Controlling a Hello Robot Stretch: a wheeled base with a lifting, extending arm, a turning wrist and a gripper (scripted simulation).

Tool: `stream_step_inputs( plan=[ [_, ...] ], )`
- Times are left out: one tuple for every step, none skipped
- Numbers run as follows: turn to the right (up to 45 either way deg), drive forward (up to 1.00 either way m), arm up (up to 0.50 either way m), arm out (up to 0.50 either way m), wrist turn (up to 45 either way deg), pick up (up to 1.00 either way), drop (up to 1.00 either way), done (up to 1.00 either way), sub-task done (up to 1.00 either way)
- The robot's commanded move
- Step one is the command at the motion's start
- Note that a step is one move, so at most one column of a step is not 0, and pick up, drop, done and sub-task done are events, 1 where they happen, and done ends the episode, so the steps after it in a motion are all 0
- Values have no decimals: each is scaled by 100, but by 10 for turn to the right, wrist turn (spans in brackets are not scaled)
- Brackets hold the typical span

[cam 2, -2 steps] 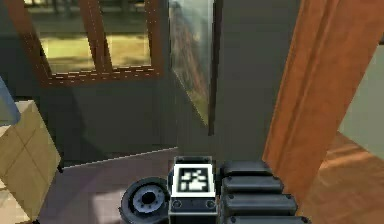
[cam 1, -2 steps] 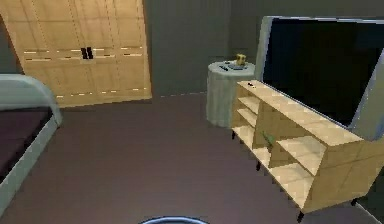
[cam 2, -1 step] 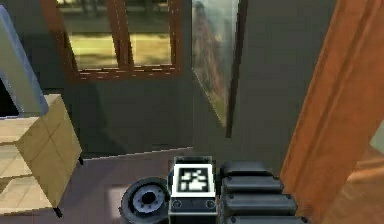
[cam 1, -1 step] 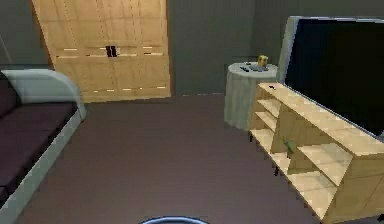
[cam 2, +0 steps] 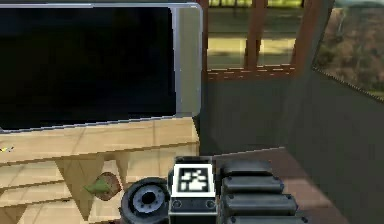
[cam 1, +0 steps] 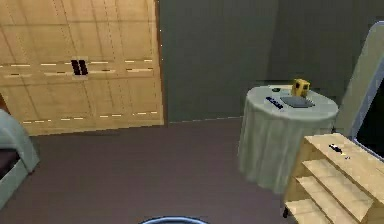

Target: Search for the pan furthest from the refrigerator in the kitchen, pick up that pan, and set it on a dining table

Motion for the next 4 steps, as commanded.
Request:
stream_step_inputs(
  plan=[
    [0,100,0,0,0,0,0,0,0],
    [-60,0,0,0,0,0,0,0,0],
    [0,50,0,0,0,0,0,0,0],
    [450,0,0,0,0,0,0,0,0]
  ],
)
